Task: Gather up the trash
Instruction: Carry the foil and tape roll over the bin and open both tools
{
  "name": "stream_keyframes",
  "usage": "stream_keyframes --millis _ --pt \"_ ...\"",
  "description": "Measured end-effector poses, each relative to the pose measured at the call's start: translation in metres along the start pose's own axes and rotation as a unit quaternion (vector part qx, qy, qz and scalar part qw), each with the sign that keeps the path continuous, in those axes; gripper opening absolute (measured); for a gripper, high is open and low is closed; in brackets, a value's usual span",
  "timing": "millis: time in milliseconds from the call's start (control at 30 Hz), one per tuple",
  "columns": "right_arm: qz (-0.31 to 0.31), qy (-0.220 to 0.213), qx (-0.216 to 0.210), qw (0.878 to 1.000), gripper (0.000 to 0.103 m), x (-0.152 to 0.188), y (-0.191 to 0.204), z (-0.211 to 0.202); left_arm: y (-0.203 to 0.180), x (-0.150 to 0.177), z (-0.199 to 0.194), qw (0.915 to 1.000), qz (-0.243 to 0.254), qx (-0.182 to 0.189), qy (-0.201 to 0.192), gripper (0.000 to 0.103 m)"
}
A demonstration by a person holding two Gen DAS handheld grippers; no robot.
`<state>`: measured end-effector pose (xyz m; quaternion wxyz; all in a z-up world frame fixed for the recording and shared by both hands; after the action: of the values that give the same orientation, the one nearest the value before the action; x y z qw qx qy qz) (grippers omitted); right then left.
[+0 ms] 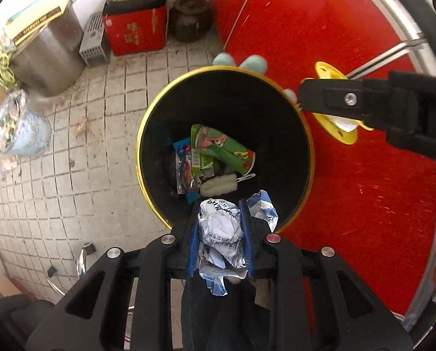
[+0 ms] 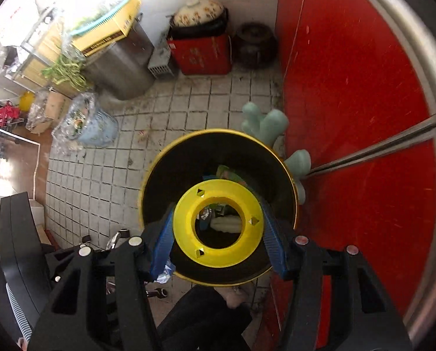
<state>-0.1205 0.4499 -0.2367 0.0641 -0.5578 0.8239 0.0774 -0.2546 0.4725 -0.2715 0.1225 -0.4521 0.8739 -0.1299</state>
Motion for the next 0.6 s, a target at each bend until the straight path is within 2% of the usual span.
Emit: stream_keyframes --millis 233,367,400,433,467,500,533,600 --pt "0.036 0.043 -0.007 0.998 0.055 0.001 -0.012 0.071 0.013 -0.014 0.046 0.9997 -0.022 0.012 -0.002 0.024" --pt "0.052 0.05 -0.021 0.997 0.055 -0.004 -0.014 0.094 0.019 -0.019 0.06 0.9995 -0.029 0.013 0.008 0.028" --pt "0.061 0.048 -0.026 0.997 0.057 -0.007 -0.015 0.092 0.02 -0.019 0.058 0.9996 -0.027 0.008 0.006 0.041" --pt "0.066 0.048 -0.027 0.996 0.061 -0.008 -0.015 0.09 0.02 -0.019 0.051 0.9996 -0.026 0.007 -0.005 0.049" --pt "0.071 0.04 -0.028 0.996 0.075 -0.011 -0.015 0.082 0.02 -0.018 0.039 0.9994 -0.026 0.009 -0.02 0.072" --pt "0.07 0.03 -0.027 0.997 0.083 -0.014 -0.013 0.073 0.02 -0.017 0.029 0.999 -0.028 0.005 -0.034 0.09" --pt "0.066 0.021 -0.028 0.997 0.085 -0.016 -0.011 0.064 0.02 -0.015 0.016 0.9981 -0.031 0.002 -0.052 0.095" --pt "0.057 0.004 -0.031 0.998 0.094 -0.021 -0.003 0.042 0.018 -0.011 -0.008 0.9972 -0.034 0.001 -0.067 0.096"
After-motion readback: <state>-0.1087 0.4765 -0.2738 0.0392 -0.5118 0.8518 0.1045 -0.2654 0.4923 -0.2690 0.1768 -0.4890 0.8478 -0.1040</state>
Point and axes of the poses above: each gripper's, at about its wrist camera, not at the fingertips, and z roughly the way its jaws point, y to its left, x to its underside, the point moved 5 cm from there along z, roughly the way its jaws point, and after that the axes turned 7 degrees about x, right-handed, at the moved point
